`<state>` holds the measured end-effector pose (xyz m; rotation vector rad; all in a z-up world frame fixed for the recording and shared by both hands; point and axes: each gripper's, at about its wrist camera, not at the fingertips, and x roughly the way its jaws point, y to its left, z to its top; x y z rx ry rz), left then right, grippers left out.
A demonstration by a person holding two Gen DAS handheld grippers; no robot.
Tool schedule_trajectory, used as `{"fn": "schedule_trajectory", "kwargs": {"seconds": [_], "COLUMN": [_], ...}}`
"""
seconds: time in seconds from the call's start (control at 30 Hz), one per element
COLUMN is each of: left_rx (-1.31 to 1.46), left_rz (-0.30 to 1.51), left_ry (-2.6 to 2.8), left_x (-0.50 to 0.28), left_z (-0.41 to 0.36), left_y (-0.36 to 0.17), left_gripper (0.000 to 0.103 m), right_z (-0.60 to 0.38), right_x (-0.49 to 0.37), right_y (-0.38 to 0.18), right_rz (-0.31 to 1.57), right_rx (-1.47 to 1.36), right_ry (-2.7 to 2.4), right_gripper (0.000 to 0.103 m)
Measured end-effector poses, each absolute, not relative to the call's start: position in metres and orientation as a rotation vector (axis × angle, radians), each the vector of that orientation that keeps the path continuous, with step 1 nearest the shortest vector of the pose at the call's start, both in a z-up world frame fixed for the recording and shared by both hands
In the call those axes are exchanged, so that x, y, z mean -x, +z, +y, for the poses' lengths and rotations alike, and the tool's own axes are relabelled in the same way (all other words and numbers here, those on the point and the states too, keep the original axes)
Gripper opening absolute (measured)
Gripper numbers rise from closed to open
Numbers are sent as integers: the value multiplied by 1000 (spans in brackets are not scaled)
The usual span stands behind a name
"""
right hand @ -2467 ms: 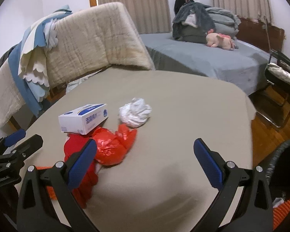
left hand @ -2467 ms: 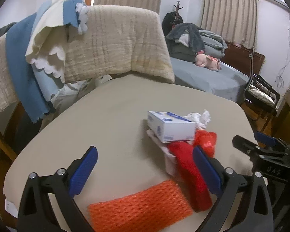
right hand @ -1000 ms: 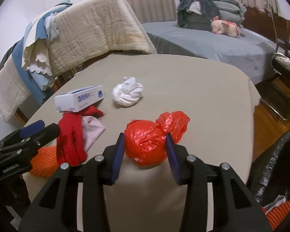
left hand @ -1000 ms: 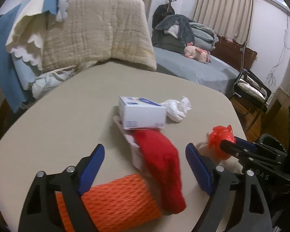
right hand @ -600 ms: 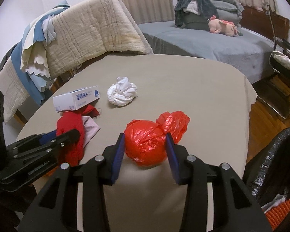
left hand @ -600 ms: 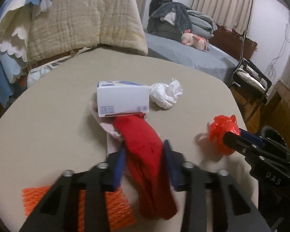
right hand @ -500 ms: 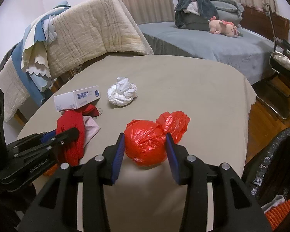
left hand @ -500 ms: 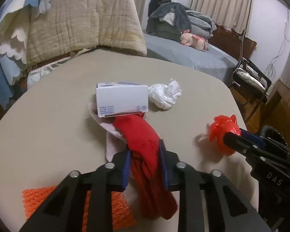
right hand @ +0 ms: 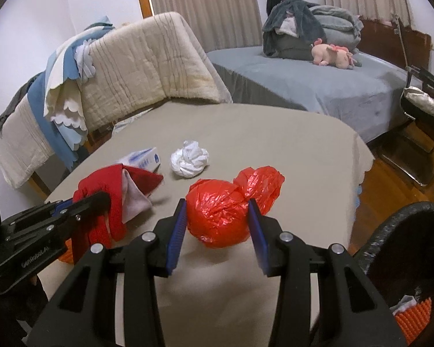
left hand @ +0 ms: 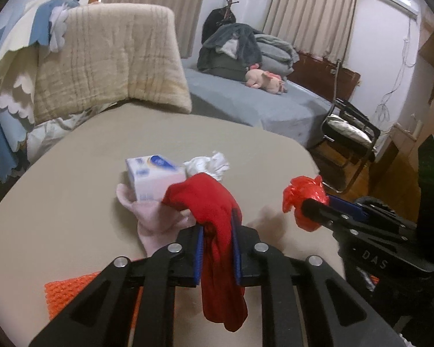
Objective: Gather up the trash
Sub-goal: 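Grasp the red sock with the left gripper while the right grasps the red plastic bag, then carry the red sock and red bag over the bin and open both grippers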
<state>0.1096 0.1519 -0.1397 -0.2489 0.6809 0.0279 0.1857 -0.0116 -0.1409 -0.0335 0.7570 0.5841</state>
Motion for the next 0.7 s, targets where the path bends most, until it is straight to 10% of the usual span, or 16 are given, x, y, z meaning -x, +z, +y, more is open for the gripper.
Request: {"fn": "schedule_trajectory", "kwargs": {"seconds": [0.7], "left_rx": [226], "left_rz": [619], "left_ry": [-135], "left_x": [-85], "left_z": [84], "left_y": [-92], "left_gripper": [16], "right_z": [-82], "right_x": [-145], "right_y": [-90], "right_rz": [677], "right_rx": [11], "right_ry": [510], "right_gripper": [40]}}
